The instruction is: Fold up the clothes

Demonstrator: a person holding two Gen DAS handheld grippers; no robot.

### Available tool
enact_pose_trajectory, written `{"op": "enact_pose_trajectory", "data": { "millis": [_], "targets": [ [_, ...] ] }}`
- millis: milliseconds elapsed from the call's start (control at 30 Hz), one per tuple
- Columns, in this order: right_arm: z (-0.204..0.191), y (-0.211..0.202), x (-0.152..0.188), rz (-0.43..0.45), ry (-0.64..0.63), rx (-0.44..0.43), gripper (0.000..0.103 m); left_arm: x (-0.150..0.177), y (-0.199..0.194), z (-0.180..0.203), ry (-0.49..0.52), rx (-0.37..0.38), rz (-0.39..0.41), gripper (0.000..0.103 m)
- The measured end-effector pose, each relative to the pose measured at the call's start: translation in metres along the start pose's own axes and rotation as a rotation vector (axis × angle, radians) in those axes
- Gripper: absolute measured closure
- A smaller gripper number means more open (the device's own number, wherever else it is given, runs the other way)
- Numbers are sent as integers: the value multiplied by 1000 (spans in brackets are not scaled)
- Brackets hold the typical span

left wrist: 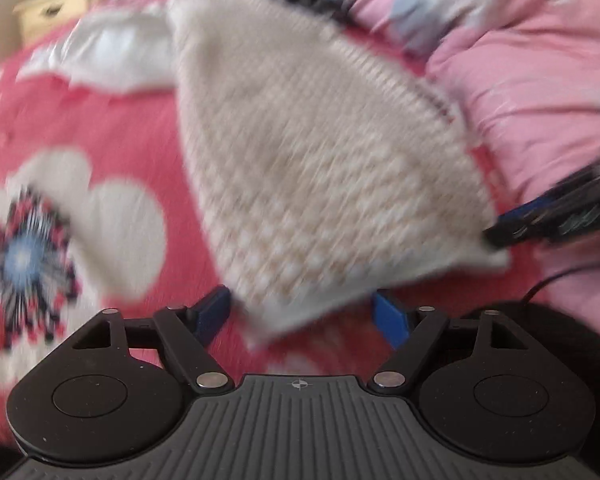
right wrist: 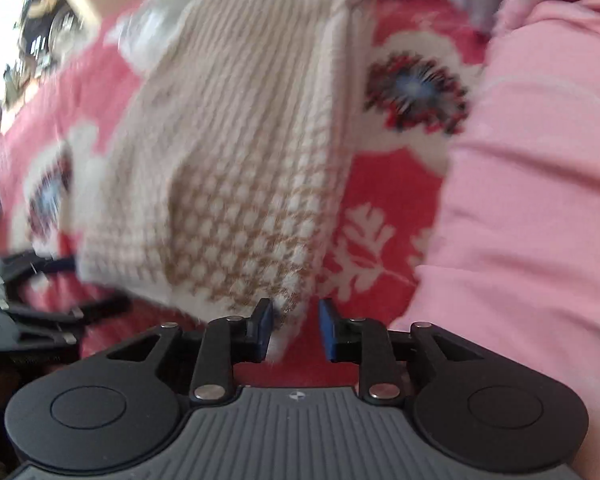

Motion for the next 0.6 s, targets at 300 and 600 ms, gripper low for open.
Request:
{"op": "enact_pose_trajectory", "data": {
  "millis": [300, 600],
  "targets": [
    [-24, -62, -6, 179, 102, 91, 67, -12, -37, -32, -142, 99, 100, 22],
    [-31, -58, -17, 229, 197, 118, 59, -20, -37, -42, -270, 164, 148, 19]
  ]
}}
Point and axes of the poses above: each gripper's, at about its wrist camera, not at the fingertips, and y roughly the way its jaws point, z to its right, x to its underside, the point moved 1 cm from there along y, roughly the way its jaws point, and after that the axes turned 6 degrees about -y, right-handed, at the moved point
